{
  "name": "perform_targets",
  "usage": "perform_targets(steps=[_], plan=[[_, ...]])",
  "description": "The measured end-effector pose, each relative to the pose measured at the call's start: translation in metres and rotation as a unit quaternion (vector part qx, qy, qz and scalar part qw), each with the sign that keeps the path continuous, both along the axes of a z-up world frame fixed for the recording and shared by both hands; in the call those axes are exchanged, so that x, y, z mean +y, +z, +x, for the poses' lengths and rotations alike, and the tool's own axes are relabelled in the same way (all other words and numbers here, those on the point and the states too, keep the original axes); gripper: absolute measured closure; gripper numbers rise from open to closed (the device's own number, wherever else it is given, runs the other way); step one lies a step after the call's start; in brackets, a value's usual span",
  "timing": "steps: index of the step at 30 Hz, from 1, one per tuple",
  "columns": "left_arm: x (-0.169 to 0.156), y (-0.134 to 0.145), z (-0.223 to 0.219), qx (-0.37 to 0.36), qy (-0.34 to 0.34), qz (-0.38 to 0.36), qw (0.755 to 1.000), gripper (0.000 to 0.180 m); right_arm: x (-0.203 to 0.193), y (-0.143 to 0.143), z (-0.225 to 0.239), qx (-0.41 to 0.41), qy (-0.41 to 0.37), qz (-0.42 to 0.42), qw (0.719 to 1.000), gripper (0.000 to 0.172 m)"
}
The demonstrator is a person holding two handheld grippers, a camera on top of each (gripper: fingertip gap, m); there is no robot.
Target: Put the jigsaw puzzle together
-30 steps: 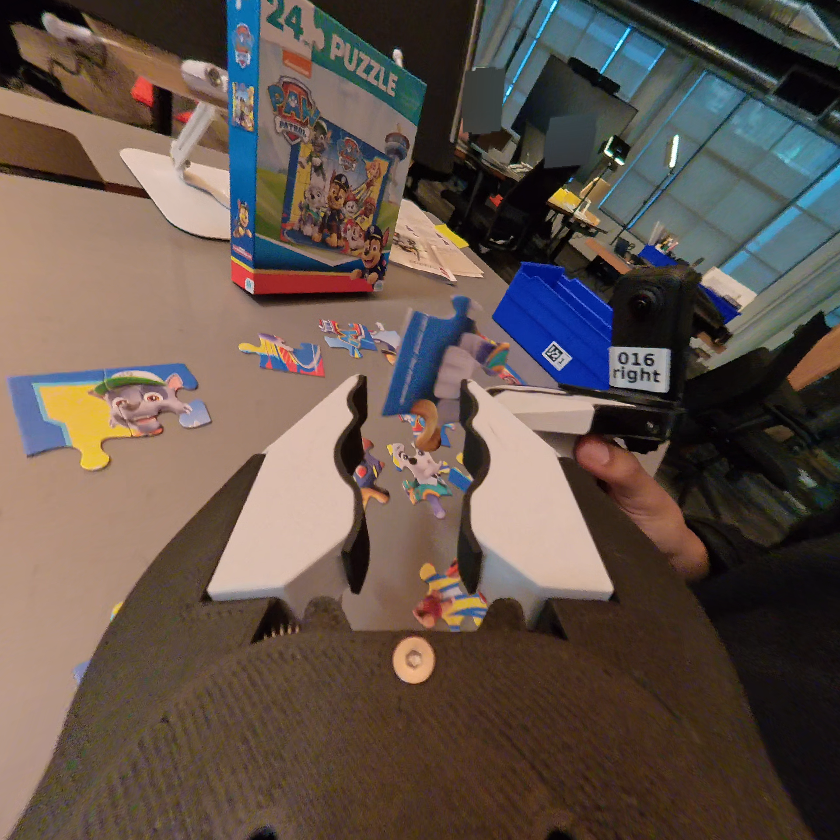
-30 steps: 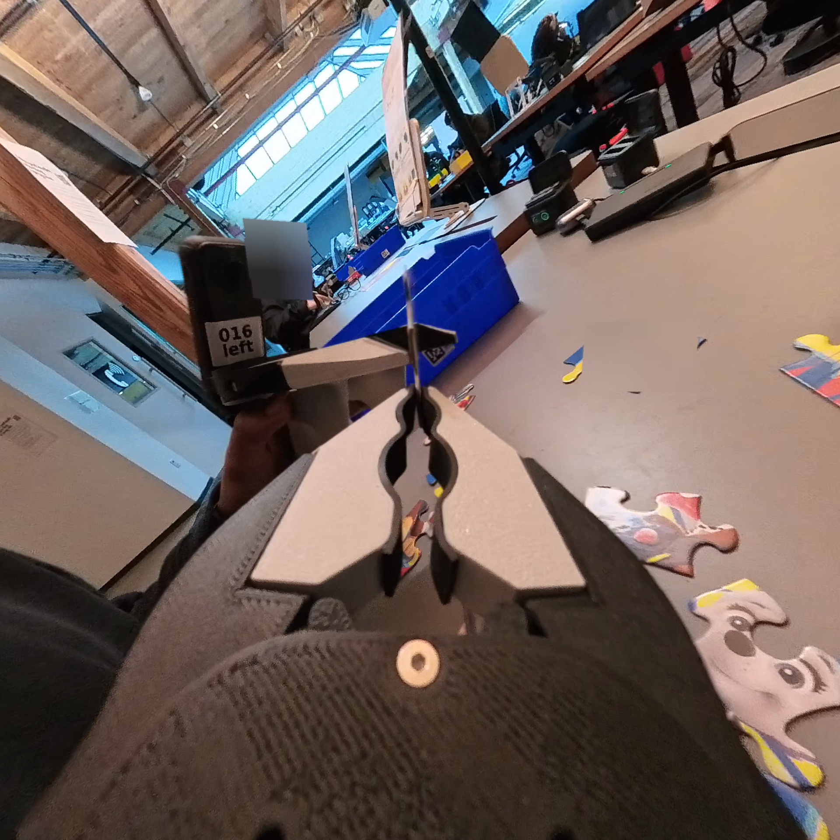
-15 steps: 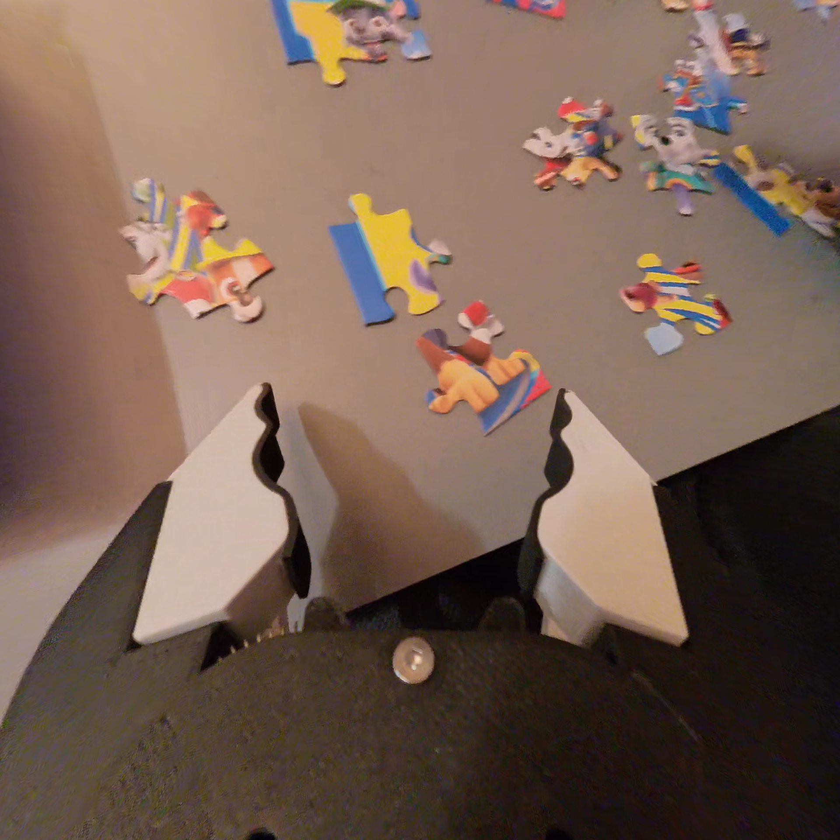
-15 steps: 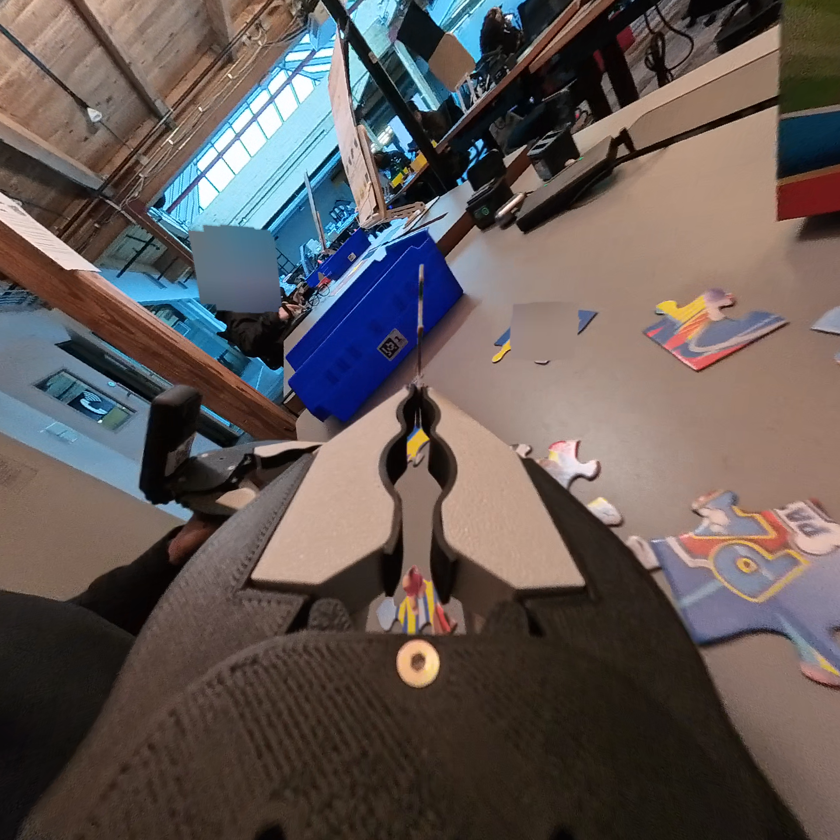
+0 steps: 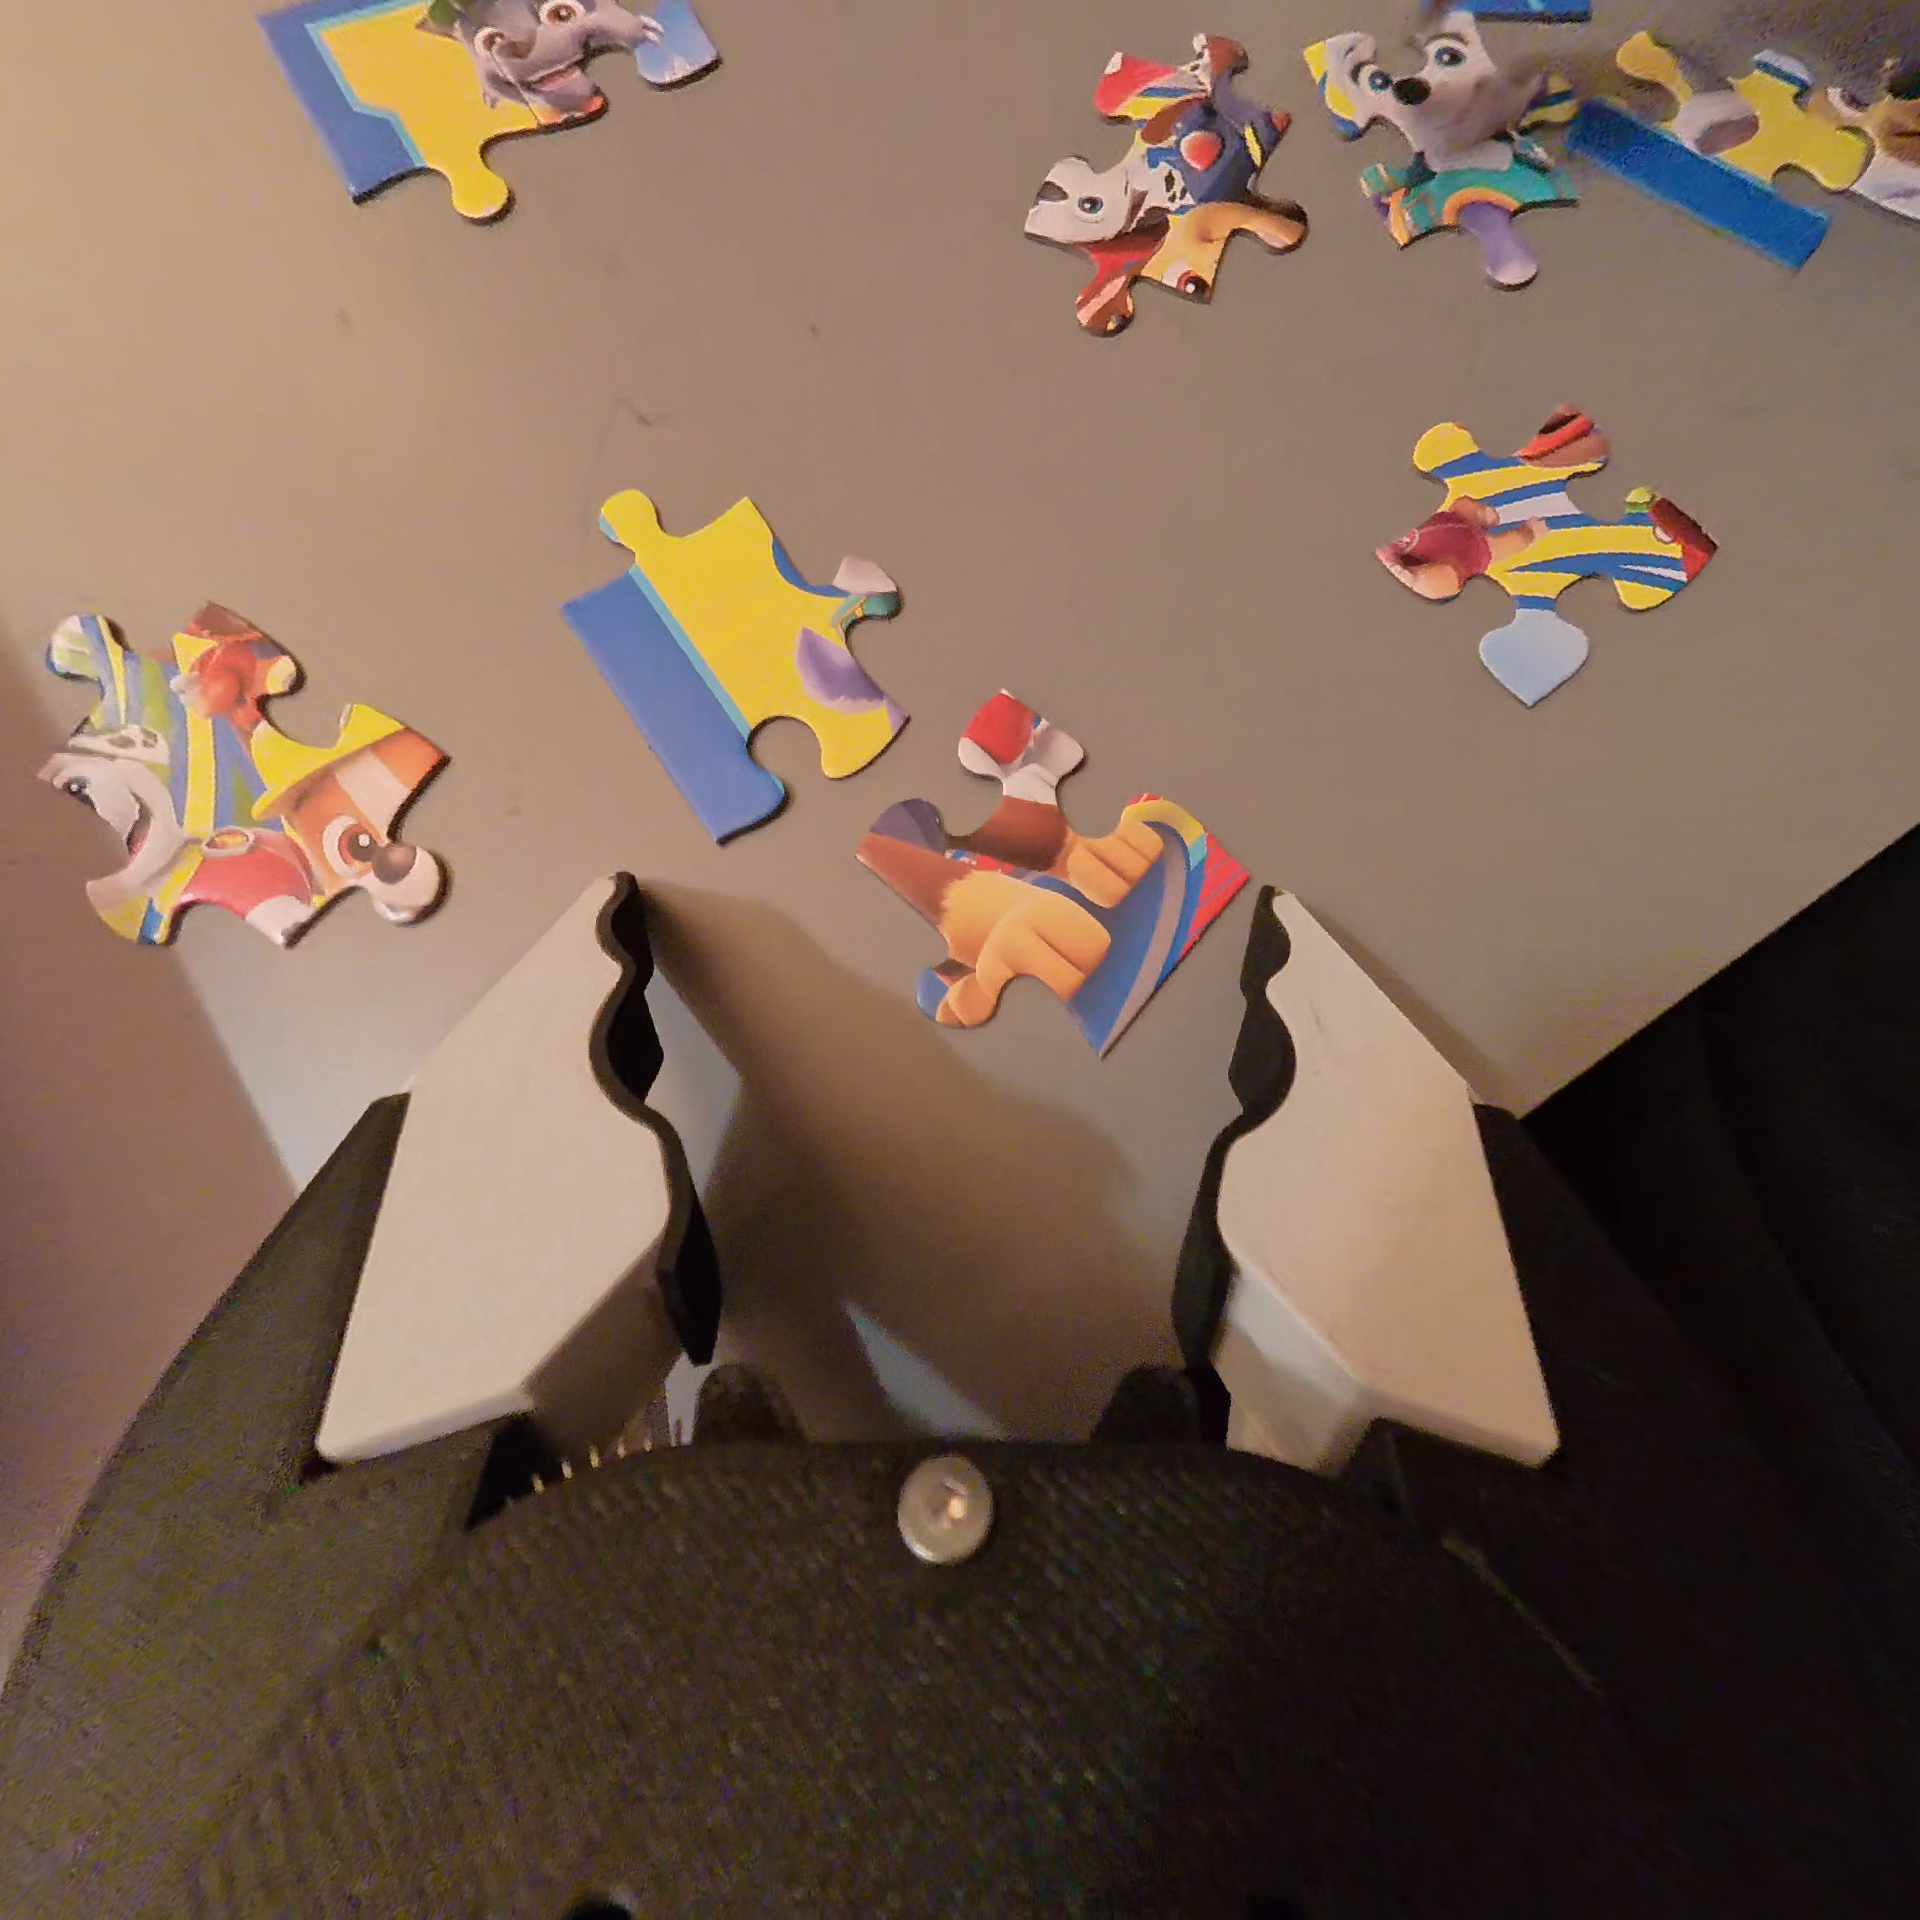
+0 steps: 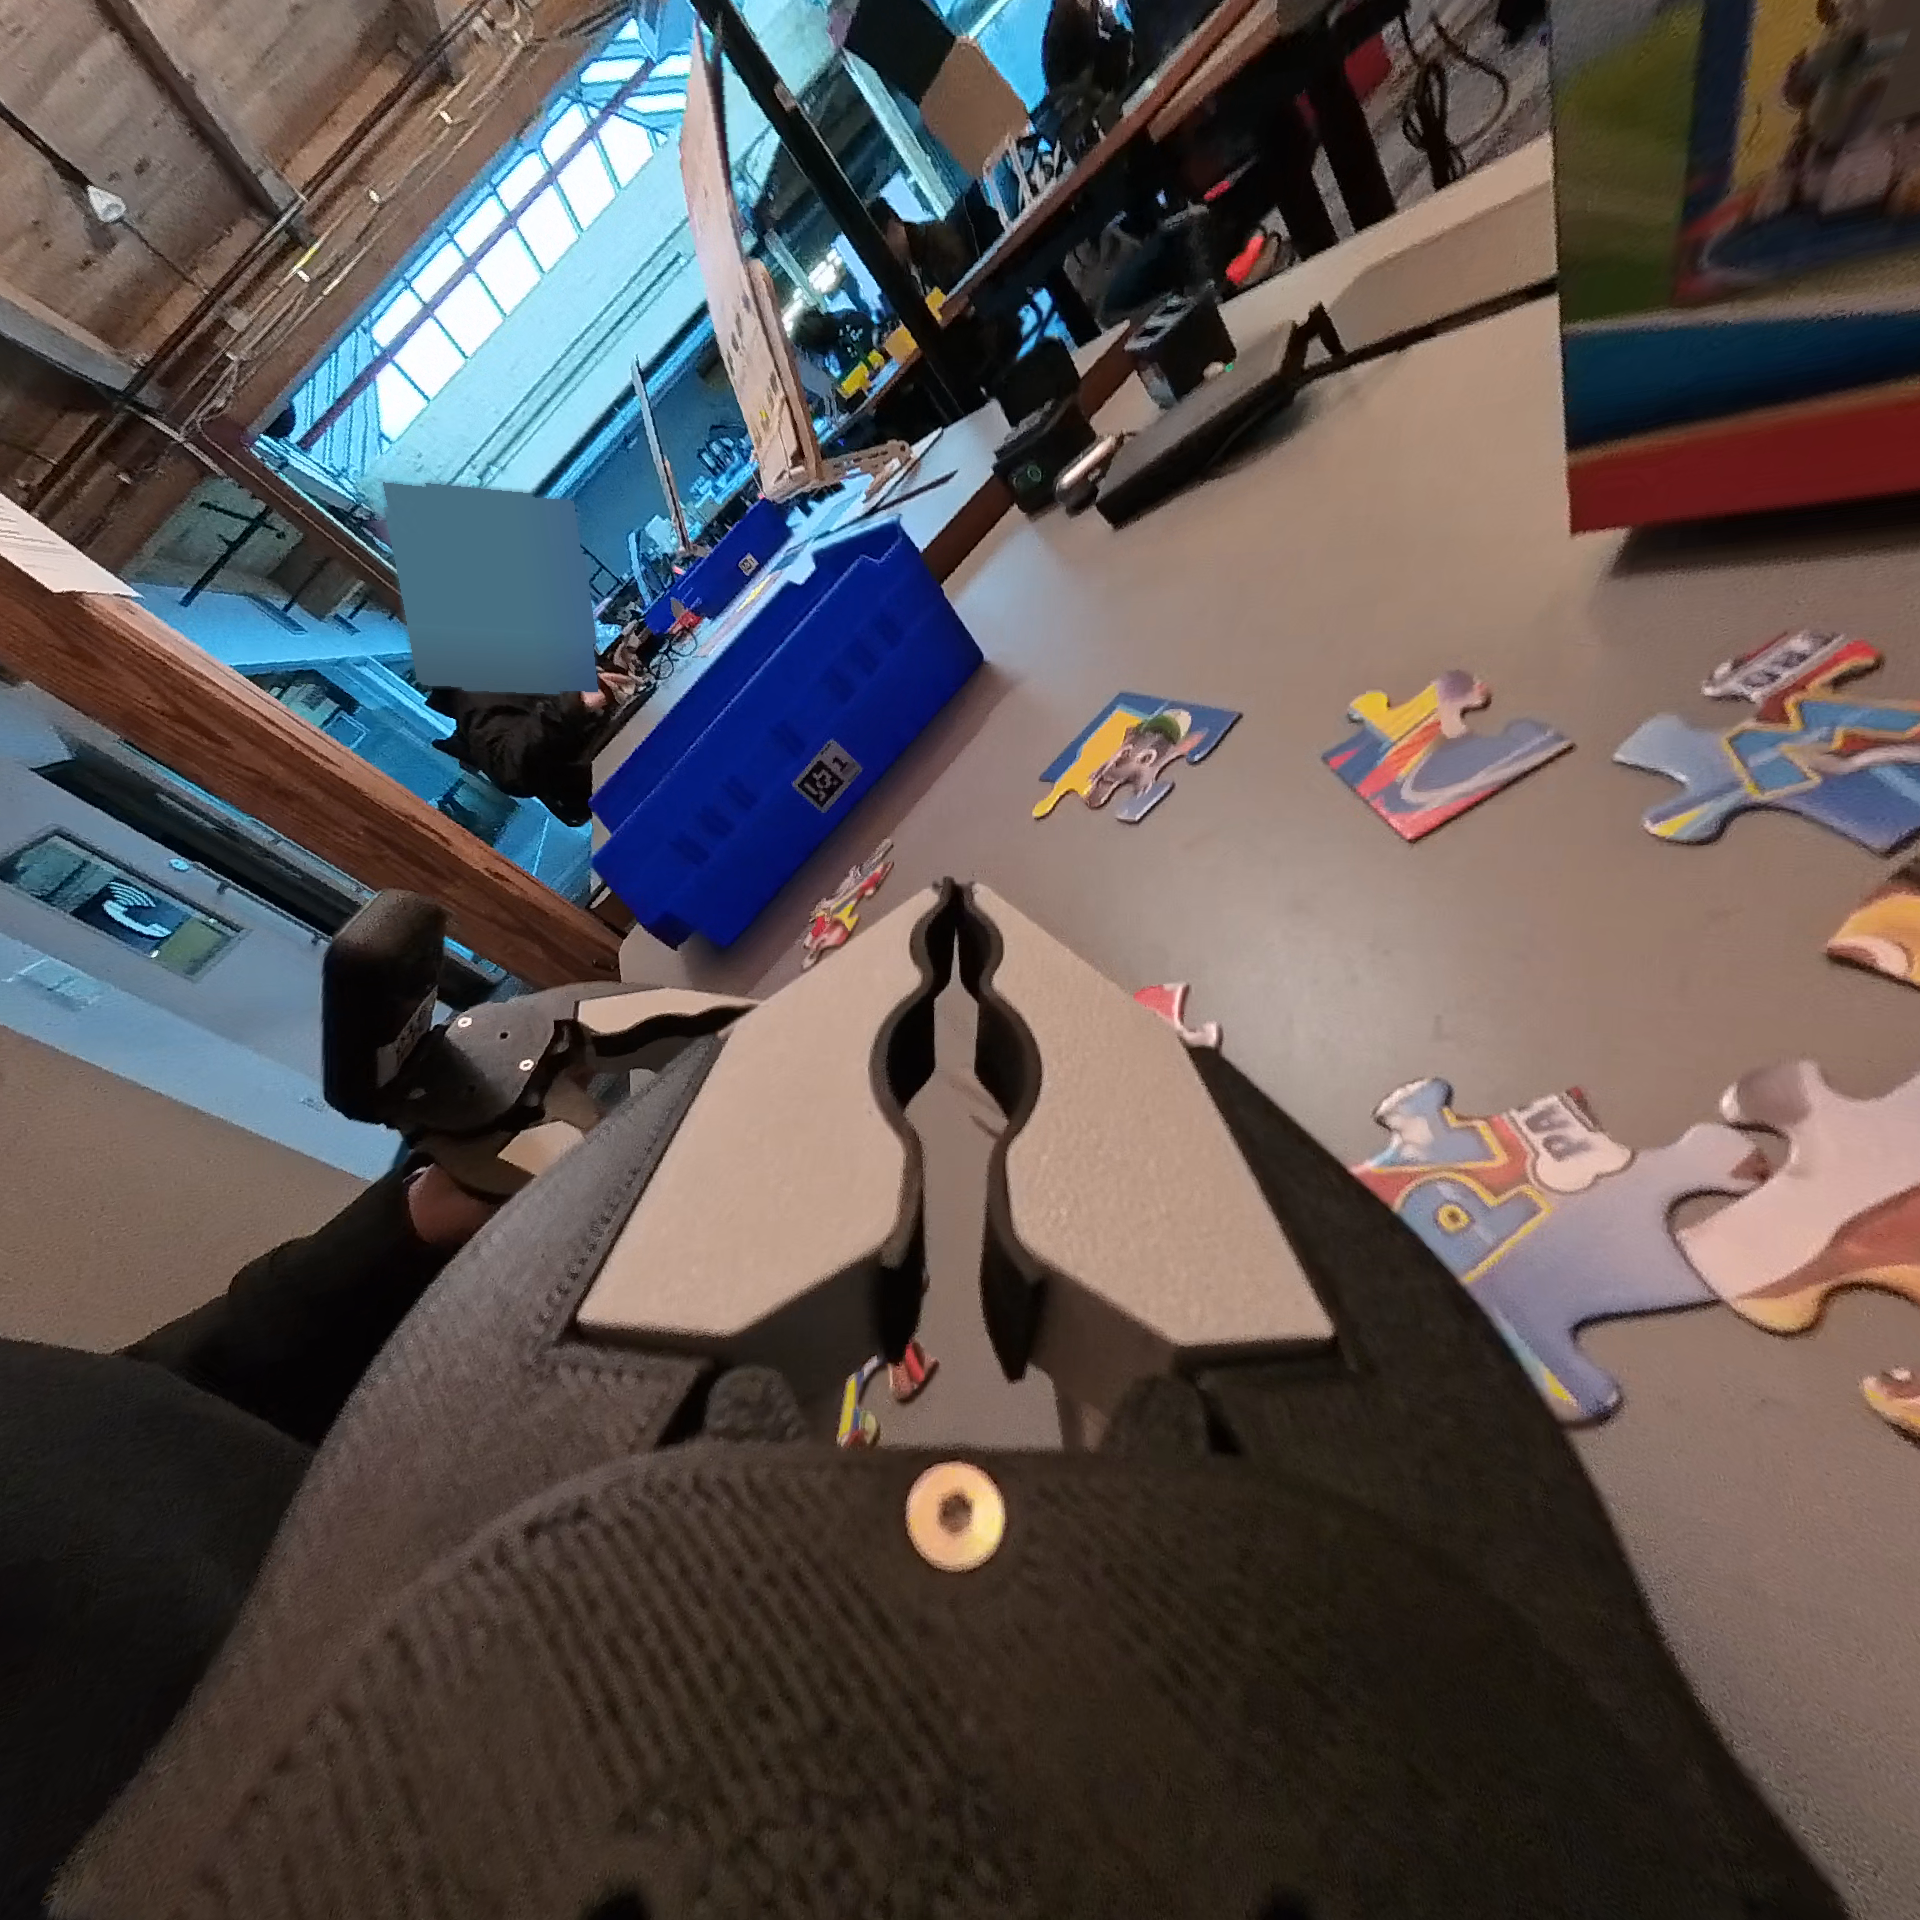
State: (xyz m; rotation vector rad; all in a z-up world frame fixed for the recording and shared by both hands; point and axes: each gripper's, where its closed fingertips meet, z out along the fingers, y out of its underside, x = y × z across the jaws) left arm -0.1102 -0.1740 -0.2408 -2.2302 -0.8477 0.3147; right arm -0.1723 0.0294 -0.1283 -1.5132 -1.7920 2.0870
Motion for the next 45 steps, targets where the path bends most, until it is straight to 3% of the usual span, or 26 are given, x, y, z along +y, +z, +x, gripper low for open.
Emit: perform_targets(steps=[6, 9, 11, 14, 16, 23, 29, 34, 37, 45], plan=[[0.01, 0.001, -0.008, 0.001, -0.02, 0.0, 1.0, 0.076, 0.044, 0.002, -0.003, 0.014, -0.045, 0.043, 0.998, 0.165], [0.016, 0.001, -0.012, 0.001, -0.026, 0.001, 1.0, 0.082, 0.046, 0.002, 0.014, 0.061, 0.012, 0.127, 0.99, 0.15], [0.02, 0.001, -0.015, -0.001, -0.03, -0.001, 1.0, 0.084, 0.038, -0.016, 0.03, 0.083, 0.063, 0.231, 0.967, 0.144], [0.029, 0.001, -0.02, -0.004, -0.036, -0.003, 0.999, 0.086, 0.022, -0.055, 0.047, 0.124, 0.134, 0.388, 0.903, 0.14], [0.039, 0.002, -0.025, -0.004, -0.042, -0.003, 0.999, 0.088, 0.008, -0.075, 0.055, 0.141, 0.173, 0.43, 0.875, 0.136], [0.066, 0.007, -0.027, 0.003, -0.065, -0.015, 0.998, 0.094, -0.003, -0.105, 0.058, 0.084, 0.249, 0.438, 0.86, 0.101], [0.021, 0.024, -0.015, 0.002, 0.005, -0.022, 1.0, 0.095, -0.006, -0.105, 0.056, 0.084, 0.232, 0.442, 0.863, 0.106], [-0.002, 0.011, 0.008, -0.033, 0.05, -0.015, 0.998, 0.096, -0.006, -0.104, 0.056, 0.077, 0.223, 0.435, 0.869, 0.107], [-0.001, 0.003, 0.012, -0.03, 0.048, -0.022, 0.998, 0.098, -0.008, -0.098, 0.057, 0.076, 0.22, 0.412, 0.881, 0.107], [0.026, 0.004, -0.004, -0.02, 0.024, -0.003, 1.0, 0.114, -0.012, -0.053, 0.057, 0.08, 0.173, 0.272, 0.943, 0.107]])
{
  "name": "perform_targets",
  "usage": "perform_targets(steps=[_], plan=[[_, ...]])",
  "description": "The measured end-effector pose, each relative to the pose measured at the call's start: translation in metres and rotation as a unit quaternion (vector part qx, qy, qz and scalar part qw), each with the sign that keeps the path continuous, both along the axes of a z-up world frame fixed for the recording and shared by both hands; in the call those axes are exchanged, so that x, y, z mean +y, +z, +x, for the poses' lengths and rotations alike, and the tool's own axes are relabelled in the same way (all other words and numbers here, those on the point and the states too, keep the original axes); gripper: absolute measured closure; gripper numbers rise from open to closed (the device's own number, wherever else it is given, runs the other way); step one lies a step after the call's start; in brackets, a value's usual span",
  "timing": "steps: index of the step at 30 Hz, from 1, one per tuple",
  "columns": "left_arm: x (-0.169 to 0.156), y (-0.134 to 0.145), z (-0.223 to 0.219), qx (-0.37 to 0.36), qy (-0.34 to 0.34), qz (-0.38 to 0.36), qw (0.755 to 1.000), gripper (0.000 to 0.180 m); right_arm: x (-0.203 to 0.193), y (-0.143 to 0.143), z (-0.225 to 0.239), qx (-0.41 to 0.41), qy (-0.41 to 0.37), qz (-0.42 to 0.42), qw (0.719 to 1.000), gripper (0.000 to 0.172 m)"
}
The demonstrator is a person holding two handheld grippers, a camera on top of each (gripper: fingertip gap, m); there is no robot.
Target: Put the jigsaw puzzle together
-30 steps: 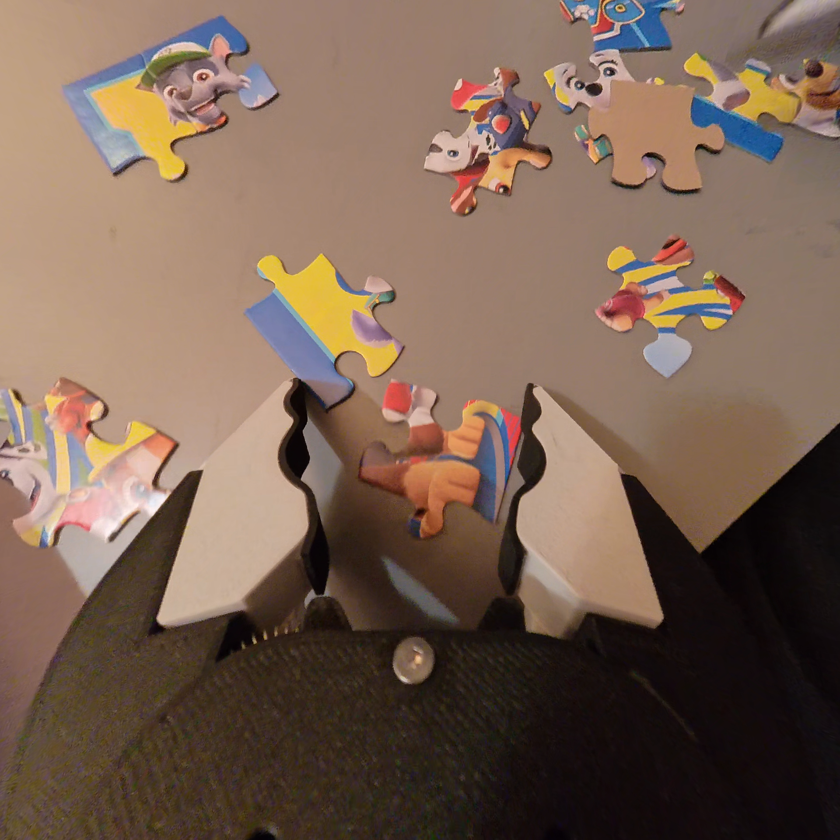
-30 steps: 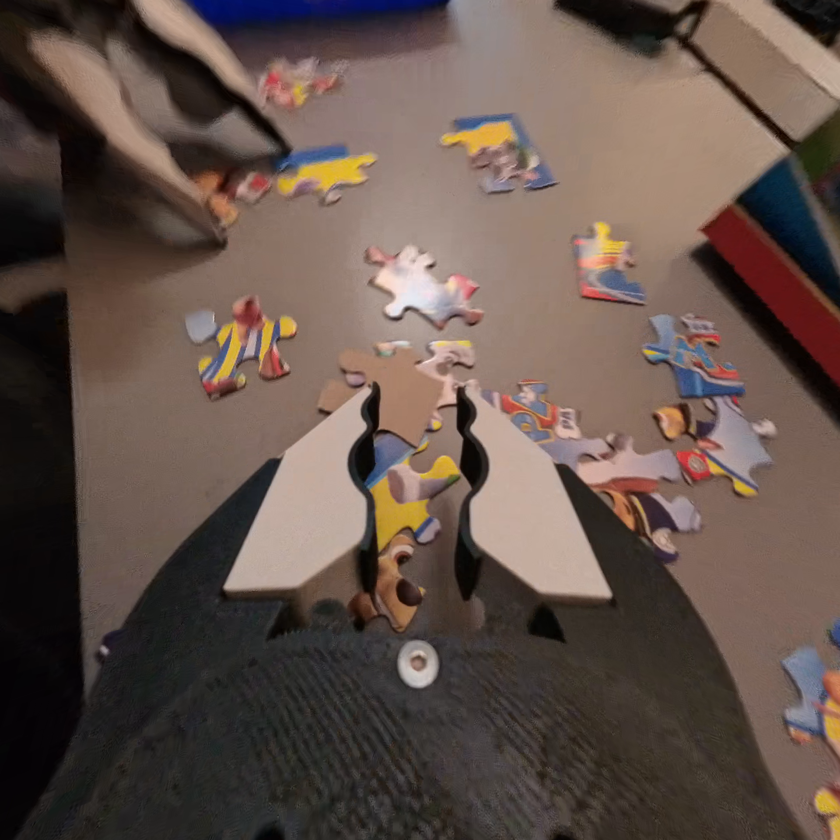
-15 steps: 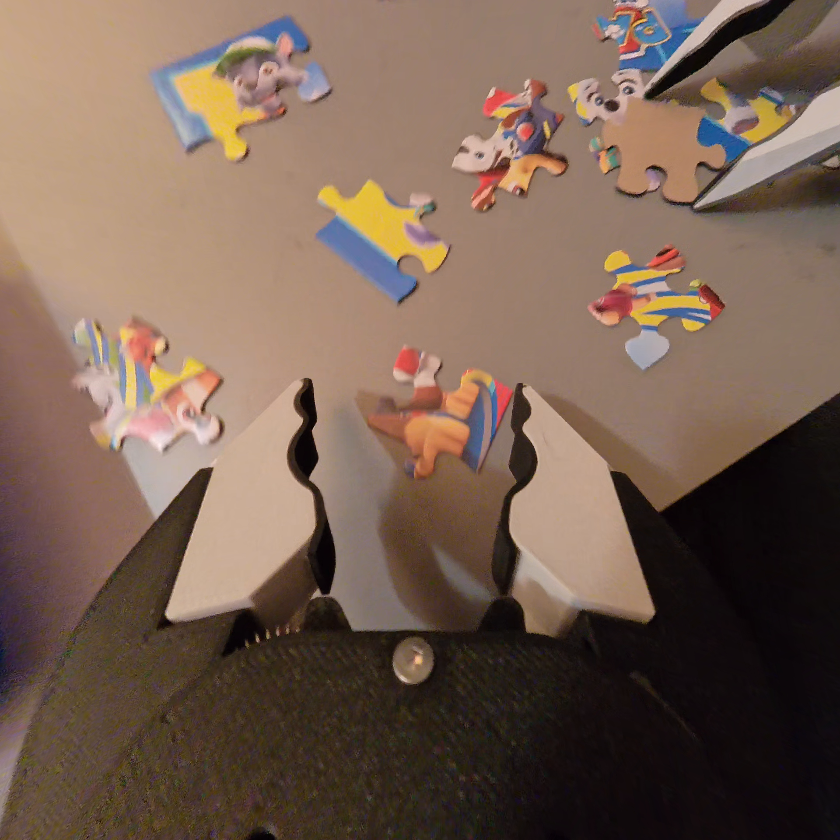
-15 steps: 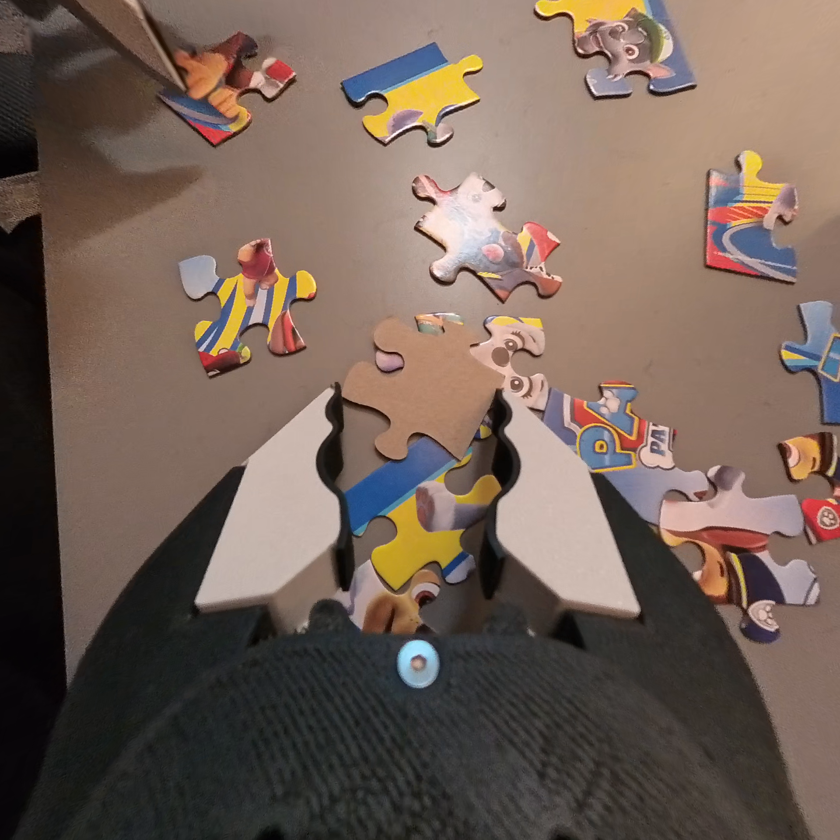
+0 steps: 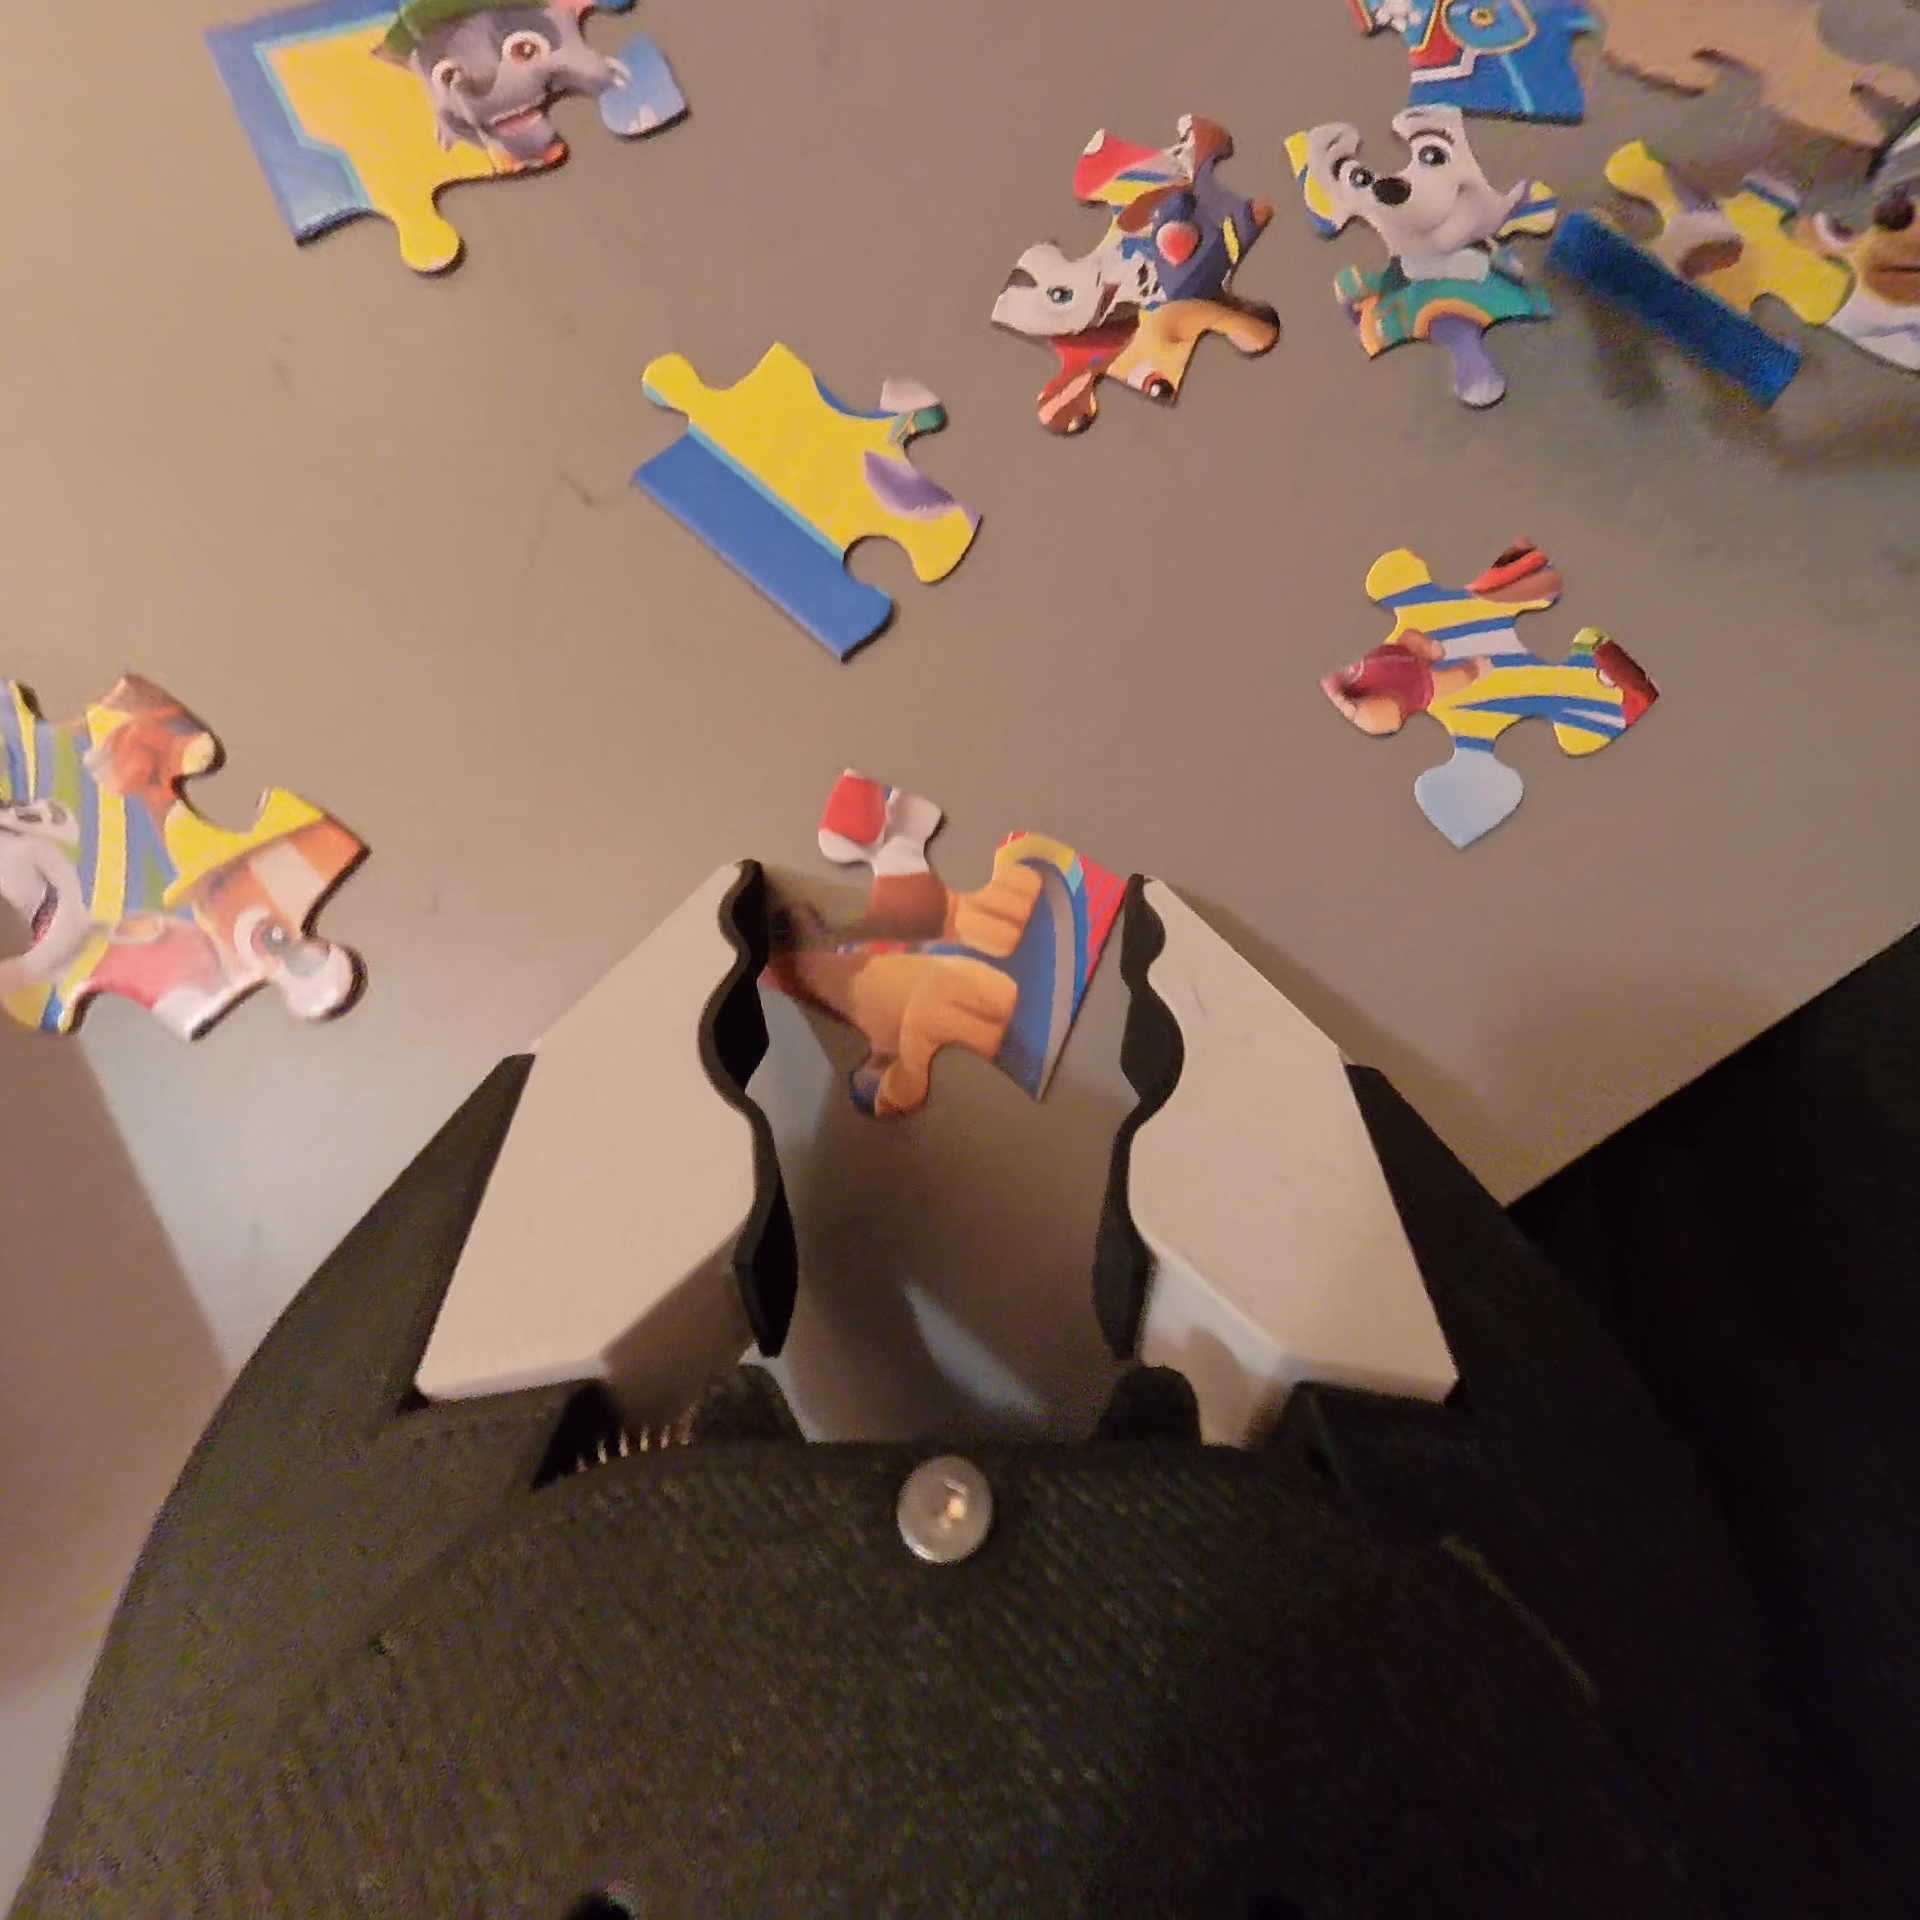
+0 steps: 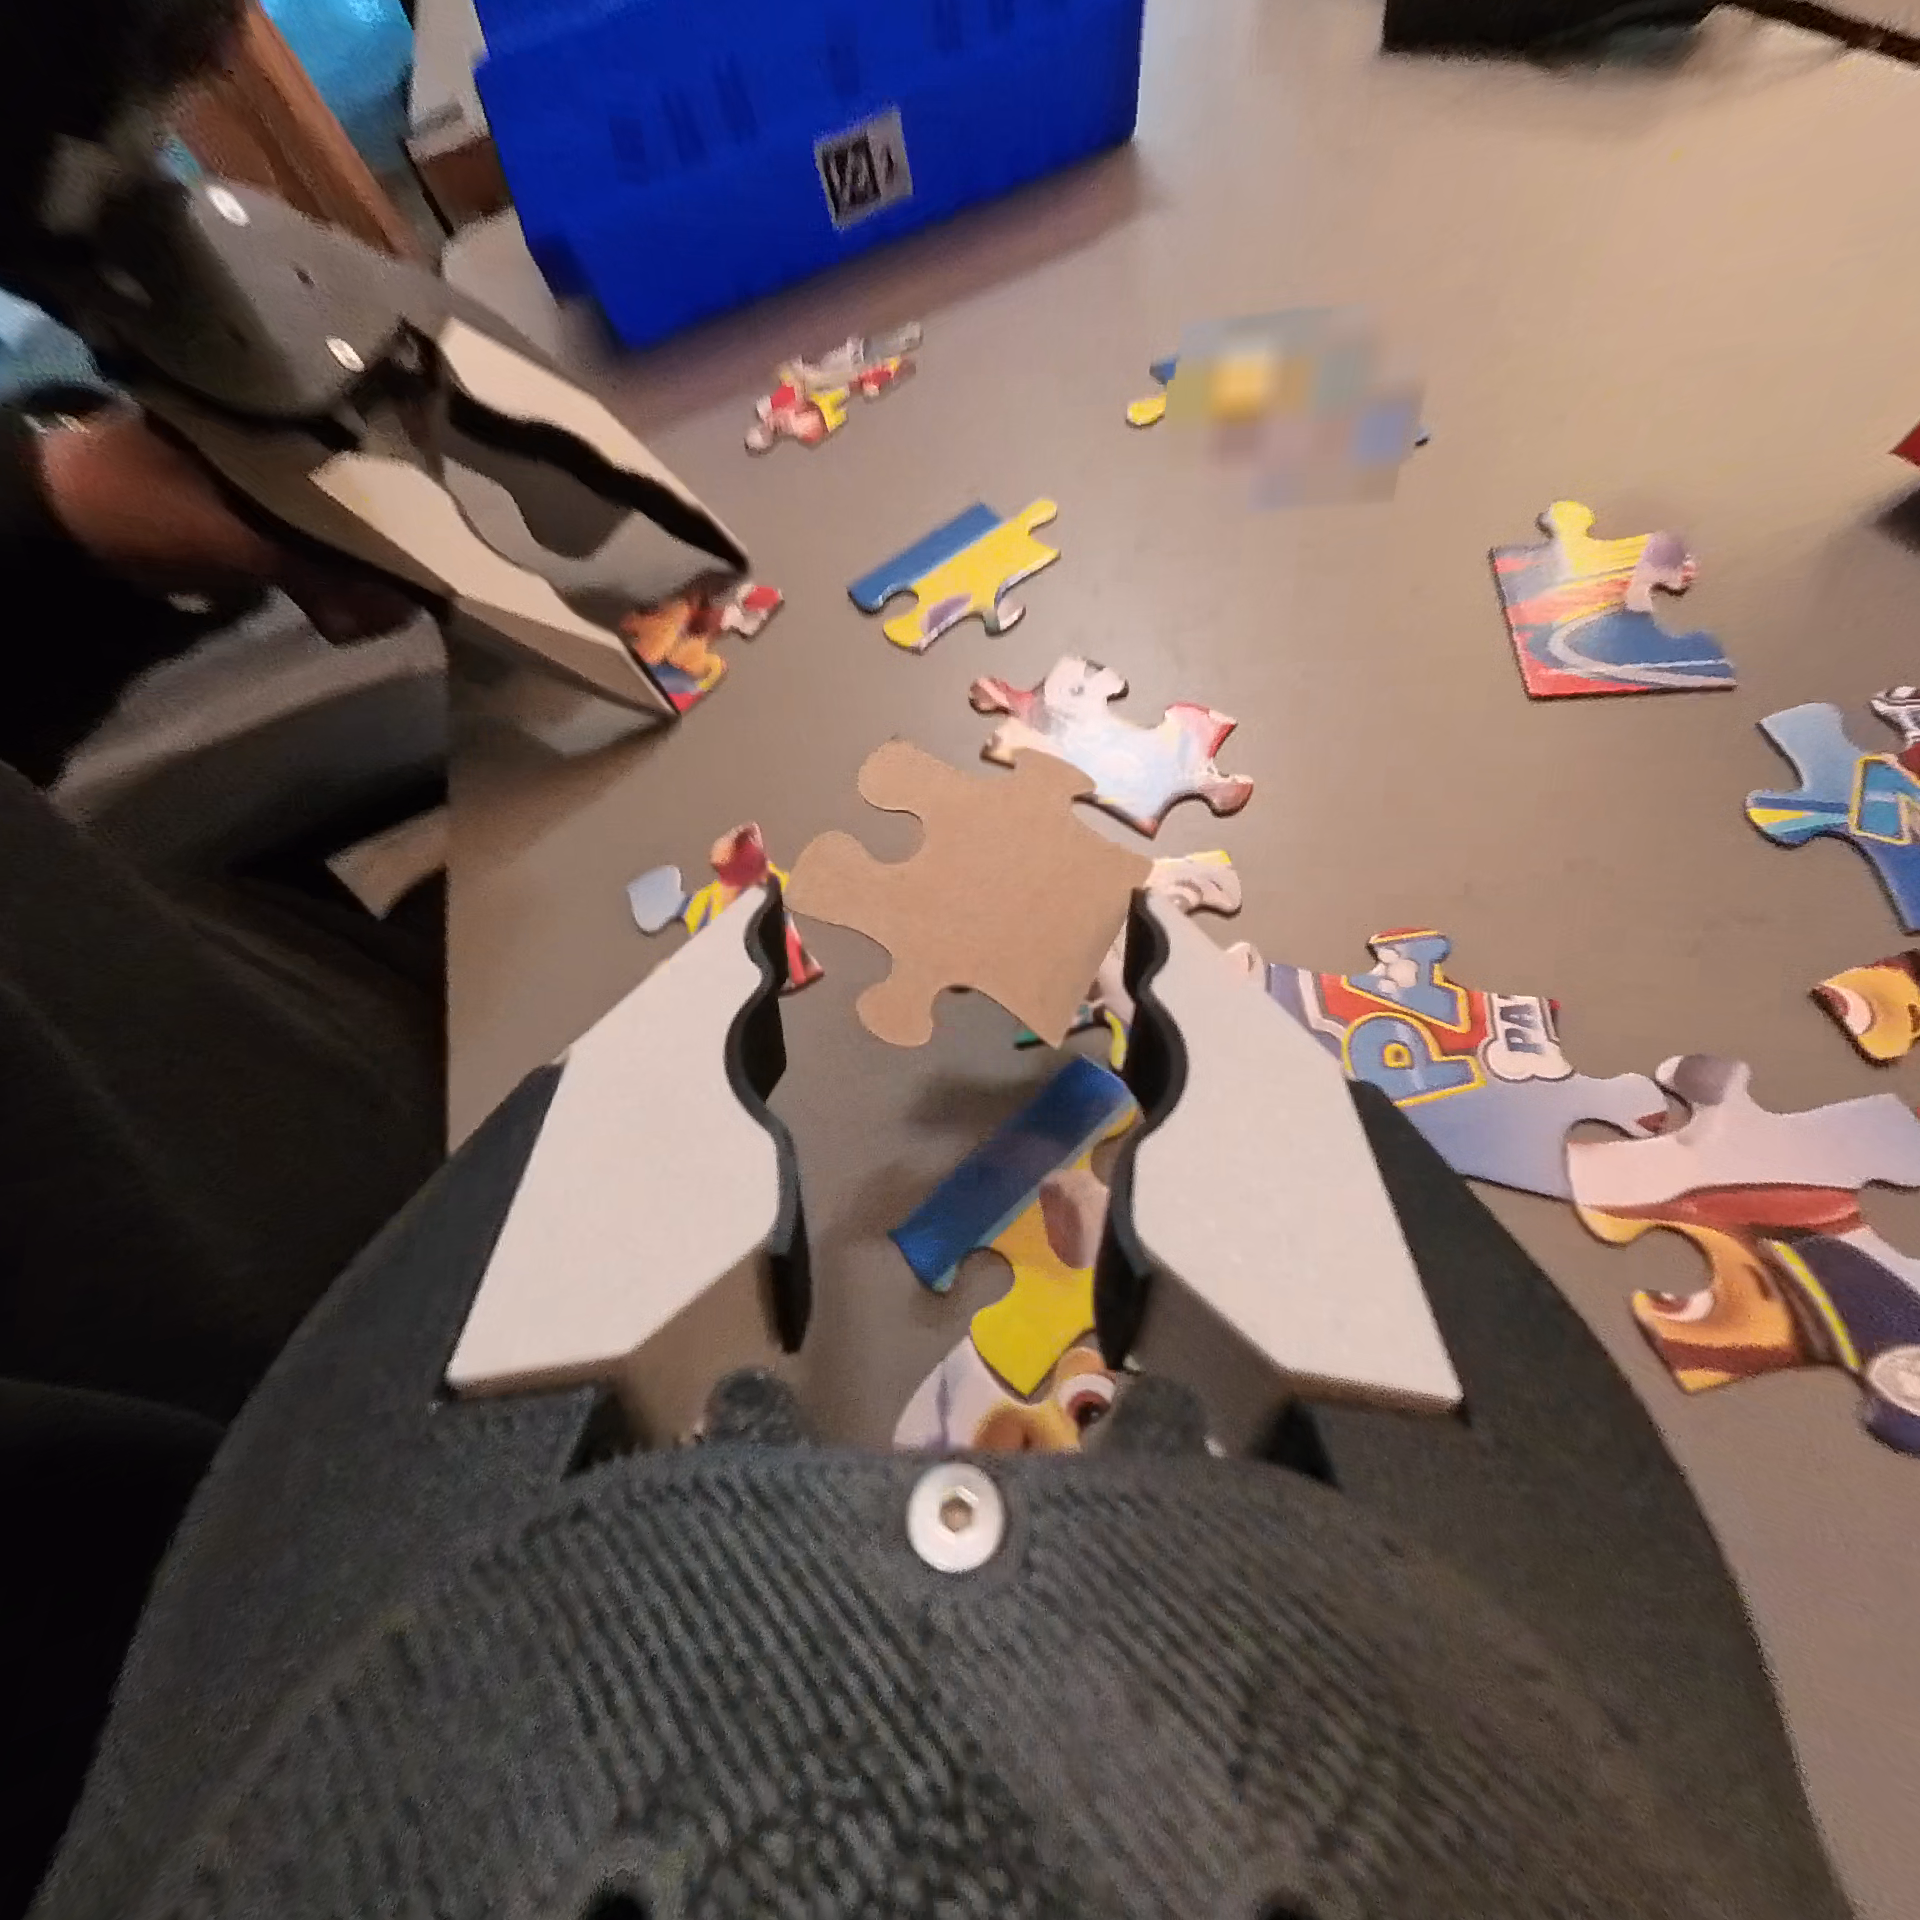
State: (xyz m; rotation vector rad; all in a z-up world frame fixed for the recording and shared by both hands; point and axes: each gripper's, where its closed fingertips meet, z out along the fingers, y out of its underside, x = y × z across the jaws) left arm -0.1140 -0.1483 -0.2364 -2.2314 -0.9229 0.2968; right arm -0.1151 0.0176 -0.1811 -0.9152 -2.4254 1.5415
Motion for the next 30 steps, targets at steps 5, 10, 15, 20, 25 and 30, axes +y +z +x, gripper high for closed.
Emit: perform_targets(steps=[5, 10, 15, 20, 25, 30], plan=[[0.037, 0.034, -0.003, 0.029, -0.051, 0.078, 0.995, 0.114, -0.009, 0.019, 0.008, -0.025, 0.001, -0.093, 0.995, 0.107], [0.091, 0.092, 0.031, 0.067, -0.208, 0.223, 0.95, 0.103, -0.044, 0.065, 0.05, -0.132, 0.153, -0.29, 0.936, 0.107], [0.107, 0.125, 0.058, 0.047, -0.29, 0.309, 0.905, 0.12, -0.051, 0.088, 0.067, -0.22, 0.23, -0.375, 0.871, 0.108], [0.107, 0.126, 0.065, 0.04, -0.31, 0.324, 0.893, 0.161, -0.063, 0.078, 0.075, -0.252, 0.252, -0.359, 0.863, 0.107], [0.091, 0.115, 0.05, -0.031, -0.245, 0.361, 0.899, 0.18, -0.059, 0.07, 0.043, -0.214, 0.164, -0.364, 0.892, 0.105], [0.082, 0.093, 0.048, -0.165, -0.199, 0.391, 0.884, 0.18, -0.064, 0.049, 0.03, -0.097, 0.116, -0.233, 0.961, 0.11]])
